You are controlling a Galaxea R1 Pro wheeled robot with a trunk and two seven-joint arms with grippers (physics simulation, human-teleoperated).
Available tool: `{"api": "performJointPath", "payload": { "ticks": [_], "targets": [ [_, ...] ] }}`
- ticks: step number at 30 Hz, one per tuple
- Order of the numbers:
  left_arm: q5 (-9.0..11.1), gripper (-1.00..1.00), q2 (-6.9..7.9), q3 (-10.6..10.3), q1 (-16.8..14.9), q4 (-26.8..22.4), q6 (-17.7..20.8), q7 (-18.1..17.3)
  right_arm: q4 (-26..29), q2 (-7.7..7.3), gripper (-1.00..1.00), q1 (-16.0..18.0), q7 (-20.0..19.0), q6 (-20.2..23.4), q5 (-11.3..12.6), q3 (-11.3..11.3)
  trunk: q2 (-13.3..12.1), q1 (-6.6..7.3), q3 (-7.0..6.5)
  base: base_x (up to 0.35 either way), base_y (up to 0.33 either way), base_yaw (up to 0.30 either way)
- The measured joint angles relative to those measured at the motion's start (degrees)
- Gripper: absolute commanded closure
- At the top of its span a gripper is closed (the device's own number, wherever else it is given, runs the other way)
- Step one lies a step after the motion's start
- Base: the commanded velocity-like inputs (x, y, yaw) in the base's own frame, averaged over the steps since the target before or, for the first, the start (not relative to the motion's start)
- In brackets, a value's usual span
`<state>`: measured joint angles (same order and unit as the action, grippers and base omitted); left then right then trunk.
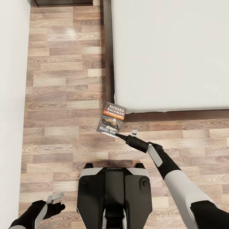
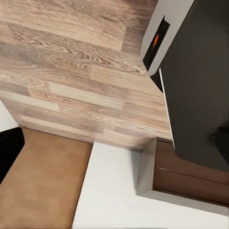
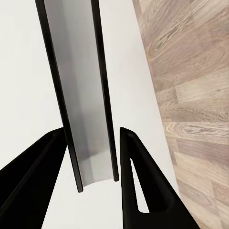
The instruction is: In the bedroom, move the book from the bed onto either nightstand, and place the two sandals side by side next to the bed.
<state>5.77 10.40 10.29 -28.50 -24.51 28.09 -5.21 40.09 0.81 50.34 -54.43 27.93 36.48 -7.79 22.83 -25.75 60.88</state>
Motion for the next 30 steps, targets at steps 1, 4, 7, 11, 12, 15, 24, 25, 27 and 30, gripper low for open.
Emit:
{"api": "performJointPath", "payload": {
  "ticks": [1, 4, 7, 11, 12, 15, 24, 25, 27, 30],
  "targets": [
    [0.04, -1.00, 0.00, -0.02, 0.00, 0.47, -0.12, 0.47, 0.00, 0.00, 1.00, 0.00, 0.00, -0.13, -0.01, 0.00, 0.00, 0.00, -0.04, 0.000, 0.000, 0.000],
    [0.11, -1.00, -0.01, -0.06, -0.02, 1.40, -0.59, 1.66, 0.01, 0.00, 1.00, 0.00, -0.02, -1.52, -0.43, -0.06, 0.00, 0.00, -0.22, 0.000, 0.000, 0.000],
    [0.16, -1.00, 0.02, -0.09, -0.05, 1.92, -1.26, 2.76, 0.01, 0.00, 1.00, 0.00, -0.13, -3.15, -0.83, -0.13, 0.00, 0.00, -0.44, 0.000, 0.000, 0.000],
    [0.15, -1.00, 0.06, -0.14, -0.06, 2.29, -2.36, 3.71, 0.01, 0.00, 1.00, 0.00, -0.15, -4.03, -1.07, -0.22, 0.00, 0.00, -0.76, 0.000, 0.000, 0.000],
    [0.16, -1.00, 0.05, -0.14, -0.05, 2.37, -2.84, 3.96, 0.01, 0.00, 1.00, 0.00, -0.13, -4.22, -1.12, -0.26, 0.00, 0.00, -0.85, 0.000, 0.000, 0.000],
    [0.07, -1.00, 0.02, -0.11, -0.06, 2.59, -4.31, 4.43, -0.03, 0.05, 1.00, 0.01, -0.10, -4.62, -1.25, -0.37, 0.00, 0.00, -1.11, 0.000, 0.000, 0.000],
    [-0.08, -1.00, 0.04, -0.13, -0.08, 2.78, -6.12, 5.34, -0.05, 0.02, 1.00, 0.00, -0.09, -4.97, -1.31, -0.98, 0.00, 0.00, -1.91, 0.000, 0.000, 0.000],
    [-0.08, -1.00, 0.08, -0.14, -0.08, 2.79, -6.28, 5.47, -0.04, 0.02, 1.00, 0.00, -0.09, -4.98, -1.30, -1.00, 0.00, 0.00, -2.00, 0.000, 0.000, 0.000],
    [-0.10, -1.00, 0.22, -0.14, -0.08, 2.80, -6.76, 5.79, -0.03, 0.01, 1.00, 0.00, -0.08, -5.00, -1.31, -1.02, 0.00, 0.00, -2.18, 0.000, 0.000, 0.000],
    [-0.12, -1.00, 0.41, -0.14, -0.05, 2.82, -7.73, 6.79, -0.01, 0.01, 1.00, 0.00, -0.08, -5.02, -1.31, -1.10, 0.00, 0.00, -2.44, 0.000, 0.000, 0.000]
  ]
}}
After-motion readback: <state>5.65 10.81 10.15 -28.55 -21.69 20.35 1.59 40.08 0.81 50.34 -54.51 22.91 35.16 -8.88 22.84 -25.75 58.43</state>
